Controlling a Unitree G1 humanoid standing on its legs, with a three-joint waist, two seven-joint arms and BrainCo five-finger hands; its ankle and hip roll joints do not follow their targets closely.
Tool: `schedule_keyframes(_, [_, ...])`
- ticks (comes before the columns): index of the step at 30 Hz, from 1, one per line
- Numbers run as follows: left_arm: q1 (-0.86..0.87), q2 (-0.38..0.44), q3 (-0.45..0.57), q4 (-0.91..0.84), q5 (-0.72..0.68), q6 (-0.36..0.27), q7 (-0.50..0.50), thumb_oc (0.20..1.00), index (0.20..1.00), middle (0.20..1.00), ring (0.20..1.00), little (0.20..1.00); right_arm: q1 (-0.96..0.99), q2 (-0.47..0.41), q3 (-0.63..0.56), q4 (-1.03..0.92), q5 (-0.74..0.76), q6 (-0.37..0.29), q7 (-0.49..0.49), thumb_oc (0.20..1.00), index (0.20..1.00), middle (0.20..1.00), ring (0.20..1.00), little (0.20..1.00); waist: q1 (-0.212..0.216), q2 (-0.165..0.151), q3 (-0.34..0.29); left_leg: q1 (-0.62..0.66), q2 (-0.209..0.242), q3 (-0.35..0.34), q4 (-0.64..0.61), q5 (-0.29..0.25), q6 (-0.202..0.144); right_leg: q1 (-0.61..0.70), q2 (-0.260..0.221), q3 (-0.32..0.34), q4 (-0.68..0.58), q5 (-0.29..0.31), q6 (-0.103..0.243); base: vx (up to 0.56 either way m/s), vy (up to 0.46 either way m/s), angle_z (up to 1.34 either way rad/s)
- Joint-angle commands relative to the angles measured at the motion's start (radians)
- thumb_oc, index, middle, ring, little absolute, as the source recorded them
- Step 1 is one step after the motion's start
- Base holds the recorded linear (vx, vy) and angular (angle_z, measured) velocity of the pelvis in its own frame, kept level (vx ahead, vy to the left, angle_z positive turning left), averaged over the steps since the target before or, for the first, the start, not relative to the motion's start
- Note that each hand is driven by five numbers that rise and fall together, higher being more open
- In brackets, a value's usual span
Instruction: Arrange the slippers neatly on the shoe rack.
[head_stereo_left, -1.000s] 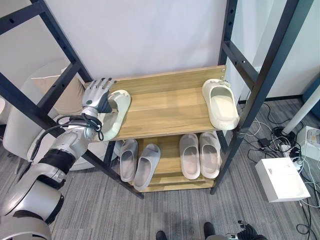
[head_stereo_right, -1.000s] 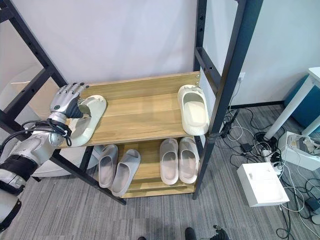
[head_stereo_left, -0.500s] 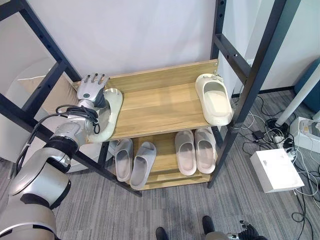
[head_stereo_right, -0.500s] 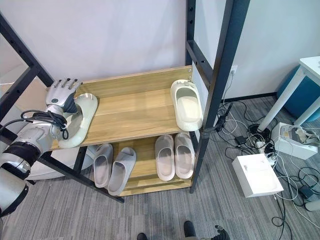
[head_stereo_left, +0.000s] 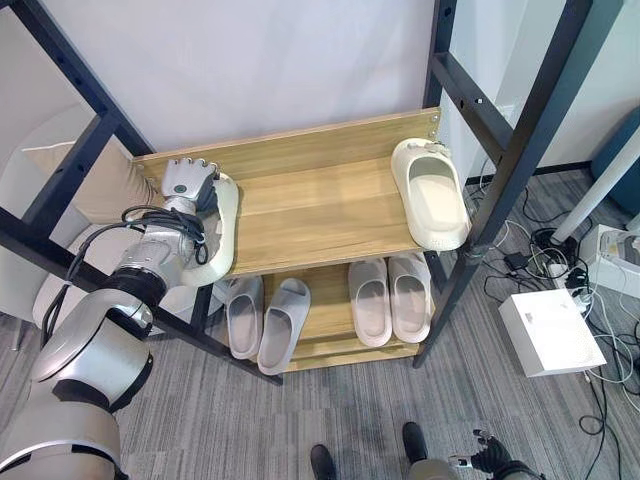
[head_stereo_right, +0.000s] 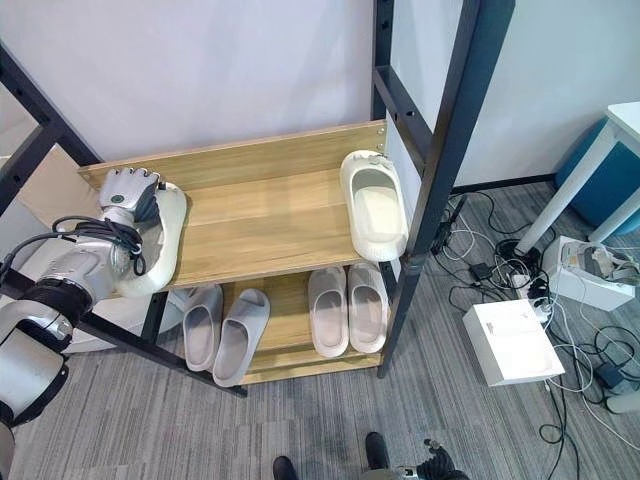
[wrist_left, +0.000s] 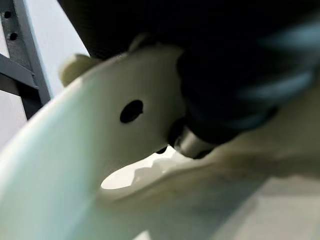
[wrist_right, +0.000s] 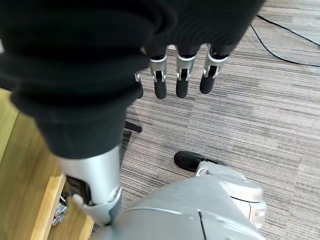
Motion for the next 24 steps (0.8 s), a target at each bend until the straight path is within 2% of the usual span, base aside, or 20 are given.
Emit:
schedule_keyframes(1, [-0.099,0.01,0.034,-0.019,-0.015,-0.022,-0.011,0.2,0.2,0.2,0.2,0.2,-0.05,0.022,0.009,-0.007,0.028,-0.011,-0.014,1.0,1.0,1.0,1.0,1.0,-0.016,-0.031,0.048,0.093,0.027,-0.043,-0.006,-0.058,-0.052,0.057,-0.036,-0.04,0.0,-0.073,0.079,0.0,0.0,0.0])
schedule_keyframes(7, [-0.138,-0.007,0.017,-0.178,0.015,-0.041,-0.022,0.2,0.2,0.2,0.2,0.2,-0.075,0.021,0.0,-0.003,0.043,-0.005,-0.007,1.0,1.0,1.0,1.0,1.0,-0.009,-0.032,0.042,0.111,0.022,-0.052,-0.006,-0.065,-0.05,0.084,-0.037,-0.051,0.0,-0.081,0.079,0.0,-0.003,0.01])
schedule_keyframes(13, [-0.193,-0.071,-0.021,-0.244,0.044,-0.058,-0.042,0.2,0.2,0.2,0.2,0.2,-0.088,0.028,-0.001,0.016,0.055,0.007,-0.006,1.0,1.0,1.0,1.0,1.0,-0.012,-0.032,0.028,0.127,0.019,-0.05,-0.006,-0.07,-0.047,0.099,-0.038,-0.05,0.0,-0.082,0.08,0.0,-0.005,0.0])
schedule_keyframes(19, [-0.237,-0.155,-0.057,-0.181,0.044,-0.058,-0.056,0.2,0.2,0.2,0.2,0.2,-0.097,0.022,-0.007,0.033,0.073,0.012,-0.015,1.0,1.0,1.0,1.0,1.0,-0.03,-0.026,0.021,0.137,0.023,-0.037,-0.006,-0.069,-0.047,0.1,-0.036,-0.035,0.0,-0.081,0.079,0.0,-0.008,-0.01])
schedule_keyframes(21, [-0.253,-0.218,-0.079,-0.082,0.033,-0.05,-0.062,0.2,0.2,0.2,0.2,0.2,-0.097,0.013,-0.019,0.041,0.083,0.013,-0.025,1.0,1.0,1.0,1.0,1.0,-0.052,-0.014,0.022,0.142,0.025,-0.021,-0.006,-0.069,-0.048,0.095,-0.034,-0.023,0.0,-0.078,0.078,-0.02,-0.037,-0.03])
schedule_keyframes(24, [-0.271,-0.25,-0.106,0.006,0.037,-0.042,-0.069,0.2,0.2,0.2,0.2,0.2,-0.093,0.005,-0.027,0.048,0.084,0.012,-0.036,1.0,1.0,1.0,1.0,1.0,-0.073,-0.001,0.024,0.148,0.028,-0.003,-0.006,-0.069,-0.049,0.087,-0.031,-0.007,0.0,-0.076,0.077,0.0,-0.014,-0.17])
